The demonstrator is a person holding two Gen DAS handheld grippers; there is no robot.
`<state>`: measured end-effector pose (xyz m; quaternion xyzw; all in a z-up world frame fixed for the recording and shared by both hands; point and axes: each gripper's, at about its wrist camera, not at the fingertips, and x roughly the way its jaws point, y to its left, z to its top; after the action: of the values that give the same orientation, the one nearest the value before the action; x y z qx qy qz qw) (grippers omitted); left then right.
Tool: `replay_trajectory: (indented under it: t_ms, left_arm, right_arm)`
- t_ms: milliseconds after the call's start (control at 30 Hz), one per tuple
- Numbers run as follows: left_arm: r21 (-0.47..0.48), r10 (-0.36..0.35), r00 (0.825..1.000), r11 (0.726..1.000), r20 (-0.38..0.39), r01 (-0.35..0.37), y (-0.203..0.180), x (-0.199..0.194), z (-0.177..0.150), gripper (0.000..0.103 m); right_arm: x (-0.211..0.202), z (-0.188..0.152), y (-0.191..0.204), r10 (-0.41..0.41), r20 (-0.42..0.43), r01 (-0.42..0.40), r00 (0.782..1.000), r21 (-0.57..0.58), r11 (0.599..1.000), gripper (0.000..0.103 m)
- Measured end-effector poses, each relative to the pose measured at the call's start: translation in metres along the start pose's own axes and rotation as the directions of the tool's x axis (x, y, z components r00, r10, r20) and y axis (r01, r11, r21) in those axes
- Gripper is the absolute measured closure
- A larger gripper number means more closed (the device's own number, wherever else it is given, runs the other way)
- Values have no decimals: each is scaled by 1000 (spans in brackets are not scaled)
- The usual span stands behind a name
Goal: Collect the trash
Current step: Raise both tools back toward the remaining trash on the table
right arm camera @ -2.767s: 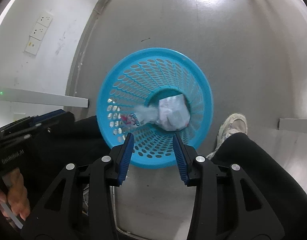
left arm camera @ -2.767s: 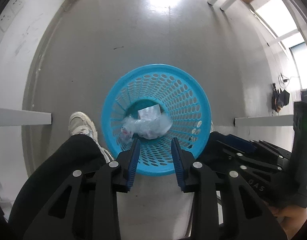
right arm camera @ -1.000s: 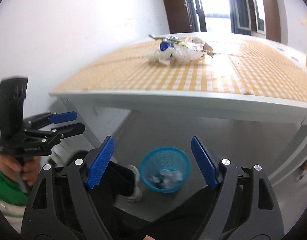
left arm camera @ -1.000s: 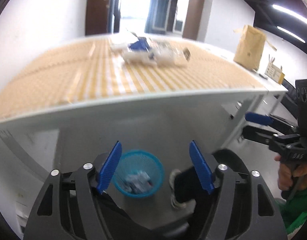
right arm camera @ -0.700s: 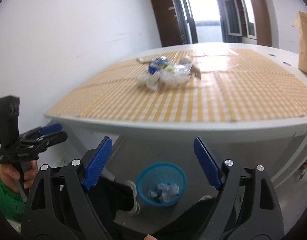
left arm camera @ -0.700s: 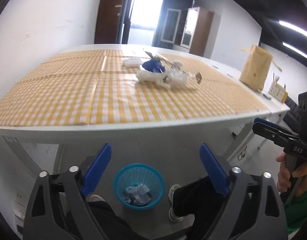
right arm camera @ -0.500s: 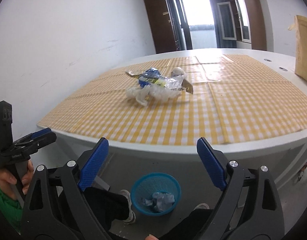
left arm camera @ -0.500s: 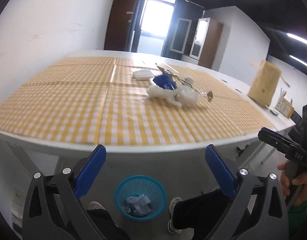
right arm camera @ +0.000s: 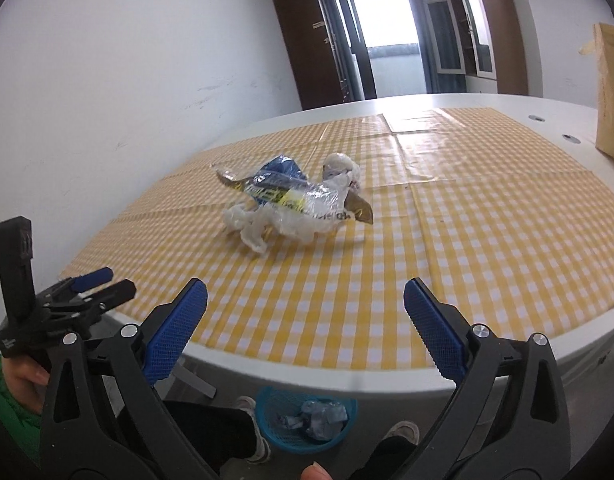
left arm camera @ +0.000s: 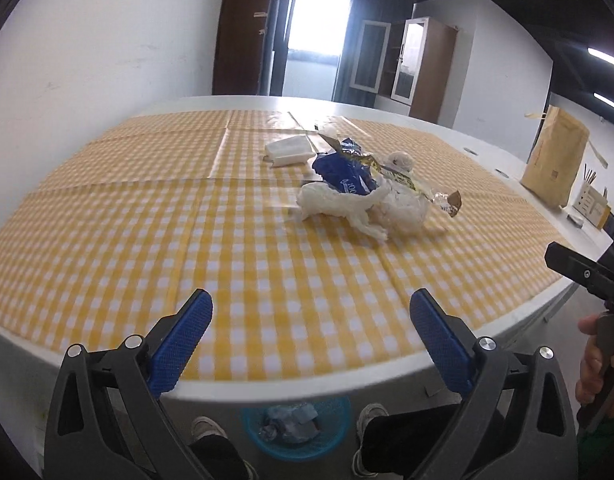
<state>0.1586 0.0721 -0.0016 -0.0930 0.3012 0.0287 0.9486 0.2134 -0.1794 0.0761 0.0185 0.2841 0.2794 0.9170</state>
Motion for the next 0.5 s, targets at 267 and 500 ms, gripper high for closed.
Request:
replay_trajectory:
  t_ms: [267,500]
  left_arm:
    - [59,7,997,998,-81,-2,-5,44,25,6]
    - [45,14,994,999,-110,-9,-2,81,53,6]
  right_arm:
    - [33,24,-18,11,-26,-10,1000,17,1000,9]
    - [72,51,-30,7,-71,-6,997,21,1000,13]
